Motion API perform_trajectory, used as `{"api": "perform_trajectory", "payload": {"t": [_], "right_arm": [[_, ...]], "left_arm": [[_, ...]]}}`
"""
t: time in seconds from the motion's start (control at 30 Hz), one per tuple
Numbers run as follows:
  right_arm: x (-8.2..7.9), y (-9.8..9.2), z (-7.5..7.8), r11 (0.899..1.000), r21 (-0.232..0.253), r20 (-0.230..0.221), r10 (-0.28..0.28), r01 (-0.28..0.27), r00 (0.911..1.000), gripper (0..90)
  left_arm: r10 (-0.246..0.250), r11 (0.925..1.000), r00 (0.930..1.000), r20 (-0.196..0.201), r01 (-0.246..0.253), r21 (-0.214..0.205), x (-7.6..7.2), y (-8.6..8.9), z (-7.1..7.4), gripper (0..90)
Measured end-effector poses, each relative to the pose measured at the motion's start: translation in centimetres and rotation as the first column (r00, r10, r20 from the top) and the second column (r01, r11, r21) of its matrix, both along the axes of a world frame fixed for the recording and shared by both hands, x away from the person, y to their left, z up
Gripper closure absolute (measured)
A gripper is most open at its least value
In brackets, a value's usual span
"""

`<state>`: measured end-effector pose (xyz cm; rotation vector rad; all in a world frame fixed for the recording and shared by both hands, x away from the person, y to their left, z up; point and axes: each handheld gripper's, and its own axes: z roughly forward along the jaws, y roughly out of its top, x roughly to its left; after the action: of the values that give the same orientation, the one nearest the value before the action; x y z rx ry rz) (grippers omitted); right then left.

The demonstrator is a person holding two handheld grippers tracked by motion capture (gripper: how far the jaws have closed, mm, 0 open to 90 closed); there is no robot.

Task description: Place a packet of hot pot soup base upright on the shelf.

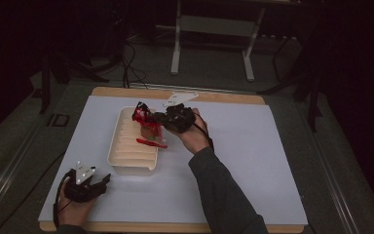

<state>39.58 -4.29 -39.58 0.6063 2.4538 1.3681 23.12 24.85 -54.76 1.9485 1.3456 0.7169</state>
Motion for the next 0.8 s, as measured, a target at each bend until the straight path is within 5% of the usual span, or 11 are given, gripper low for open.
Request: {"api": "perform_trajectory", "payload": {"t": [0.8], "right_arm": [[0.89, 0.89, -0.02, 0.999, -0.05, 0.03, -0.006, 0.007, 0.9995, 88.6]], "left_arm": [[-0.002, 1.0, 1.0, 0.004, 0.002, 0.0, -0.05, 0.0, 0.01, 37.6]]}}
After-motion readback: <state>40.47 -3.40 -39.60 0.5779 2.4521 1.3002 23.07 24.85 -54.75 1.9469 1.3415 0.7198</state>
